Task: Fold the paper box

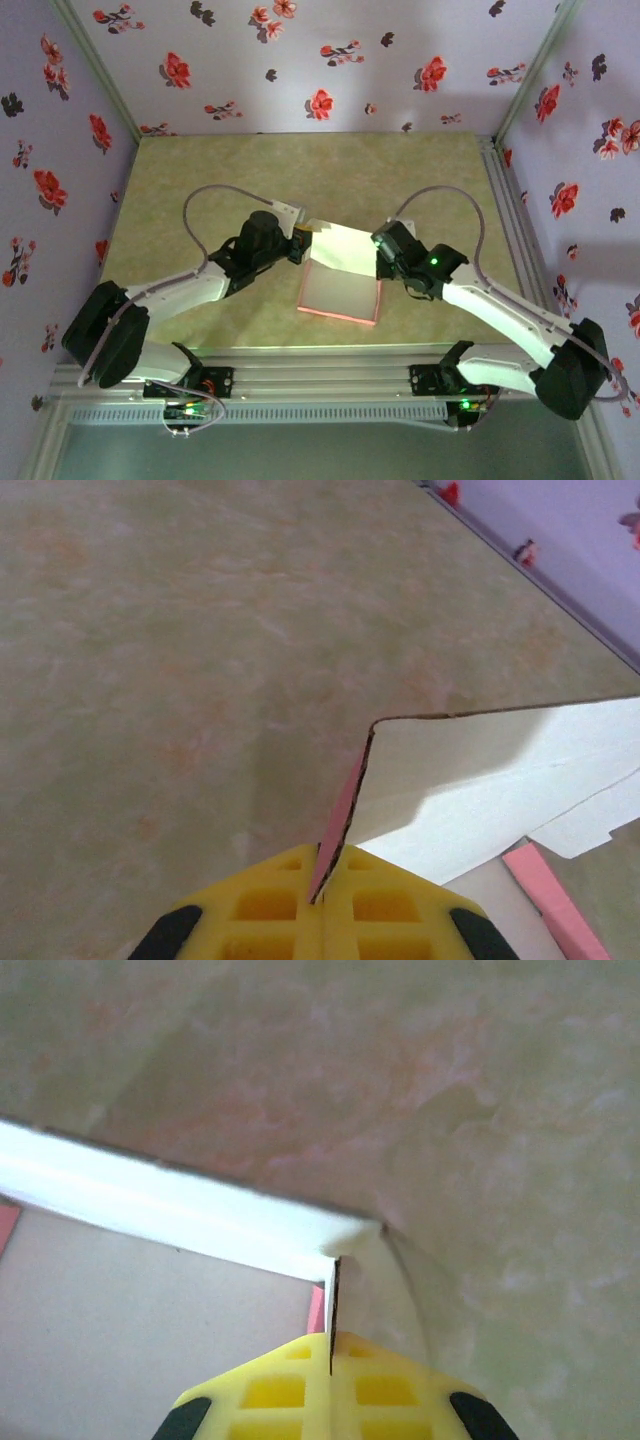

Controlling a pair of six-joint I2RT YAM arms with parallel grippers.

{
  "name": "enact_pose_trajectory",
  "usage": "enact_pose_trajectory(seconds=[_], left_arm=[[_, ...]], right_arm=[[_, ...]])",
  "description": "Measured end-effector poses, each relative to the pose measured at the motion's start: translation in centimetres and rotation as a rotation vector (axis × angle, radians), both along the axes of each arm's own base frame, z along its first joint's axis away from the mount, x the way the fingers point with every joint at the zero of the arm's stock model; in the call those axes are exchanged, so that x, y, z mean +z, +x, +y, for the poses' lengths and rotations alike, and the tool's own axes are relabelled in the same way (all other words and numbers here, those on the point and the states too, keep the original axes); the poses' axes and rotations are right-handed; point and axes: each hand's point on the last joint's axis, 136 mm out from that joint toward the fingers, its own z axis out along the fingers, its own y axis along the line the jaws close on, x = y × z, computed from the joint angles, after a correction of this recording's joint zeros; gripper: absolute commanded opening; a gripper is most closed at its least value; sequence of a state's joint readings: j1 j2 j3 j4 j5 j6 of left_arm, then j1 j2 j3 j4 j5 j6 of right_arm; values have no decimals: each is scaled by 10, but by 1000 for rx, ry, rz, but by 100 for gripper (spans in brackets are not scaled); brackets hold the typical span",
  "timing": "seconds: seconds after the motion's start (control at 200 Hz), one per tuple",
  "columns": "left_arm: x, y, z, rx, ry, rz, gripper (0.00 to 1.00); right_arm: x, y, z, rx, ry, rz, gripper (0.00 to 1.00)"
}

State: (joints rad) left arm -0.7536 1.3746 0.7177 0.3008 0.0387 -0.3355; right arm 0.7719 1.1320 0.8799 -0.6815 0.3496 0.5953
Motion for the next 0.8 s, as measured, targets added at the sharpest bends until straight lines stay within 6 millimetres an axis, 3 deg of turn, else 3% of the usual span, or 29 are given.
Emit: enact_pose_trajectory(seconds=[0.18, 0.355, 0.595, 0.8], left_arm=[[6, 15, 11, 151, -73, -60, 0], [13, 26, 13, 230, -150, -144, 0], [13, 31, 7, 298, -211, -215, 0], [2, 30, -3, 327, -245, -253, 0]], right_arm=[[23, 30, 8, -67, 43, -180, 0], [34, 45, 12, -109, 78, -301, 0], [25, 52, 10, -145, 96, -386, 0], [5, 49, 2, -171, 102, -434, 0]])
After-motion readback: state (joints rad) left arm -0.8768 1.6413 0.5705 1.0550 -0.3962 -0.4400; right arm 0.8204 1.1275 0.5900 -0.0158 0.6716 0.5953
